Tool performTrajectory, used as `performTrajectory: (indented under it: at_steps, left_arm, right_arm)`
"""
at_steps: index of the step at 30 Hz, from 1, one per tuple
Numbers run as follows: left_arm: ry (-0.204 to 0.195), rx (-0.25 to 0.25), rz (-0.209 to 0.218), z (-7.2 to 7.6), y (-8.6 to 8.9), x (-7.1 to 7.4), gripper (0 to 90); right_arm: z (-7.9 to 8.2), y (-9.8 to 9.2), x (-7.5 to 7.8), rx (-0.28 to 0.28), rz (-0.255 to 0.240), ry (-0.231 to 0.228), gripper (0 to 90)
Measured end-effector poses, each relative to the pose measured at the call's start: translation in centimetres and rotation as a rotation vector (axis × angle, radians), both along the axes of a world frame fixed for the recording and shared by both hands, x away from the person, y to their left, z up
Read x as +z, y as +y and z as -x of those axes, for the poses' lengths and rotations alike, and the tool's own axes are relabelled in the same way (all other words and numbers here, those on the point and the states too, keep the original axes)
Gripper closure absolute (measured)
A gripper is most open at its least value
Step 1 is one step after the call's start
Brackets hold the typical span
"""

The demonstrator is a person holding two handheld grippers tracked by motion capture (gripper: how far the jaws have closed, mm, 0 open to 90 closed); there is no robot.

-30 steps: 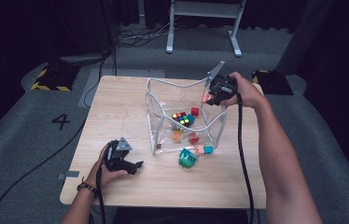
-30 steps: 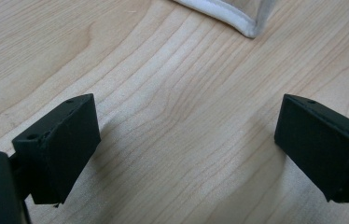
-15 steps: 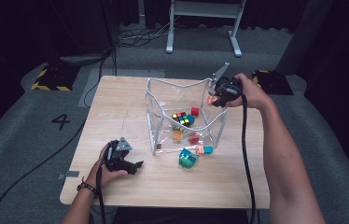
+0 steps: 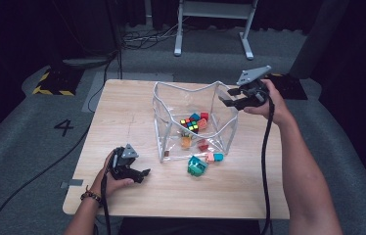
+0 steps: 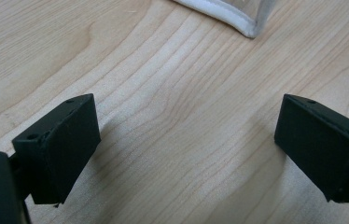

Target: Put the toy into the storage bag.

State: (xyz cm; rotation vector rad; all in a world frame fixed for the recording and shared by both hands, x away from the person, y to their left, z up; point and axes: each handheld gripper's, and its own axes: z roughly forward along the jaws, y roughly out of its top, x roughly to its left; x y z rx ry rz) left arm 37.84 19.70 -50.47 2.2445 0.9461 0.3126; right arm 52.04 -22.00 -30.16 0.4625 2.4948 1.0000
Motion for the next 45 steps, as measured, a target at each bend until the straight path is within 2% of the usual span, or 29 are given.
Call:
performTrajectory:
  at_steps: [3, 6, 8, 10, 12, 15, 18, 20, 21, 24, 26, 29, 31, 33, 35, 36, 38, 39, 40, 43, 45]
  left_arm:
    - [-0.009, 0.003, -0.009, 0.0, 0.0, 0.0, 6.9]
    - [-0.009, 0.001, -0.011, 0.0, 0.1, 0.0, 6.9]
    - [-0.009, 0.003, -0.009, 0.0, 0.0, 0.0, 7.0]
    - [-0.009, 0.003, -0.009, 0.0, 0.0, 0.0, 7.0]
    - [-0.009, 0.002, -0.009, 0.0, 0.0, 0.0, 7.0]
    - [-0.009, 0.002, -0.009, 0.0, 0.0, 0.0, 7.0]
    - [-0.009, 0.001, -0.011, 0.0, 0.1, 0.0, 7.0]
    - [-0.011, 0.001, -0.013, 0.0, 0.1, 0.1, 7.0]
    - [-0.012, 0.002, -0.014, 0.0, 0.1, 0.1, 7.0]
    - [-0.009, 0.001, -0.011, 0.0, 0.1, 0.0, 7.0]
    - [-0.012, 0.002, -0.014, 0.0, 0.1, 0.1, 7.0]
    - [-0.012, 0.002, -0.014, 0.0, 0.1, 0.1, 7.0]
    - [-0.011, 0.001, -0.013, 0.0, 0.1, 0.1, 7.0]
    - [-0.012, 0.002, -0.014, 0.0, 0.1, 0.1, 7.0]
    - [-0.009, 0.001, -0.011, 0.0, 0.1, 0.0, 7.0]
    - [-0.009, 0.001, -0.011, 0.0, 0.1, 0.0, 7.0]
    - [-0.012, 0.003, -0.012, 0.0, 0.0, 0.1, 7.0]
    - [-0.01, 0.001, -0.012, 0.0, 0.1, 0.1, 7.0]
    - [-0.01, 0.001, -0.012, 0.0, 0.1, 0.1, 7.0]
    - [-0.009, 0.001, -0.011, 0.0, 0.1, 0.0, 7.0]
    - [-0.012, 0.002, -0.014, 0.0, 0.1, 0.1, 7.0]
  right_arm:
    - [1.2, -1.4, 0.0, -0.043, -0.095, -0.035, 51.5]
    - [2.4, -3.0, 0.0, -0.088, -0.161, -0.063, 49.6]
    - [3.2, -3.9, 0.0, -0.073, -0.176, -0.075, 48.5]
    - [4.1, -4.8, -0.2, -0.096, -0.184, -0.104, 47.1]
    - [5.1, -5.9, -0.6, -0.108, -0.225, -0.099, 44.8]
    - [6.4, -7.0, -1.3, -0.112, -0.238, -0.103, 43.3]
    - [7.5, -7.5, -2.5, -0.089, -0.23, -0.106, 42.5]
    - [8.3, -7.8, -3.4, -0.076, -0.198, -0.116, 41.3]
    - [8.7, -7.8, -3.9, -0.079, -0.218, -0.097, 40.8]
    - [9.4, -8.1, -5.1, -0.069, -0.23, -0.083, 39.0]
    - [9.9, -8.2, -6.3, -0.068, -0.248, -0.056, 37.6]
    - [10.4, -8.1, -8.2, -0.052, -0.247, -0.023, 37.5]
    - [10.8, -7.7, -9.3, -0.045, -0.238, -0.003, 38.2]
    - [11.2, -7.2, -10.9, -0.011, -0.246, 0.021, 40.7]
    - [11.6, -6.5, -12.1, 0.014, -0.228, 0.03, 41.1]
    - [11.7, -6.0, -12.9, 0.031, -0.224, 0.053, 41.2]
    - [11.9, -5.1, -14.1, 0.051, -0.181, 0.058, 41.3]
    - [11.9, -4.8, -14.5, 0.057, -0.182, 0.066, 41.6]
    - [11.9, -4.3, -15.0, 0.063, -0.184, 0.094, 41.6]
    - [11.5, -3.3, -16.0, 0.088, -0.136, 0.077, 41.8]
    - [11.2, -2.8, -16.6, 0.083, -0.141, 0.08, 42.7]
